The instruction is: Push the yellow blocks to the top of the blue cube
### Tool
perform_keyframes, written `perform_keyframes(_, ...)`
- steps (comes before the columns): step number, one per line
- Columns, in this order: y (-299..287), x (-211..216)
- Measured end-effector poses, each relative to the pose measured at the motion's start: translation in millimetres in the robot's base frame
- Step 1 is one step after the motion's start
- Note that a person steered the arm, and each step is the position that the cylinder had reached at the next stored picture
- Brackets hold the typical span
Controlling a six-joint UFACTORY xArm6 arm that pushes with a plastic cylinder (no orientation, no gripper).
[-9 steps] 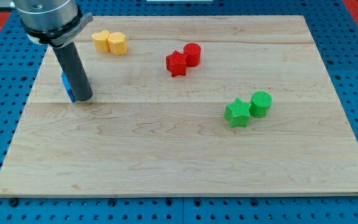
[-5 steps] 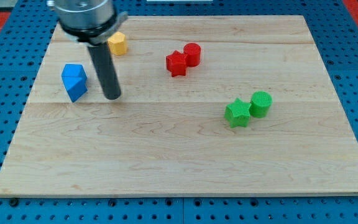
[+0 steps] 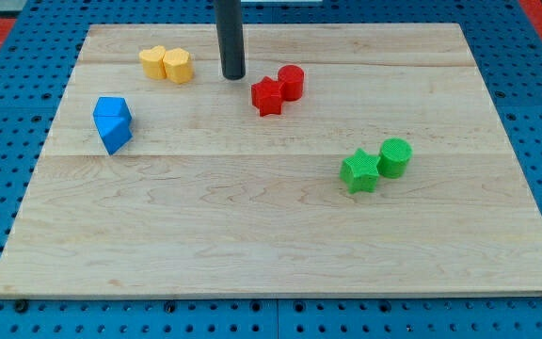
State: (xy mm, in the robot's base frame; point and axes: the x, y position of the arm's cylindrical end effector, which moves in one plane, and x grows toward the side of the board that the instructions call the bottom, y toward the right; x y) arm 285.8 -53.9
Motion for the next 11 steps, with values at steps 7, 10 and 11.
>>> perform_keyframes(7,-71.9,36.1)
perform_keyframes(10,-109.1,15.3)
perform_keyframes(11,-128.5,29.7)
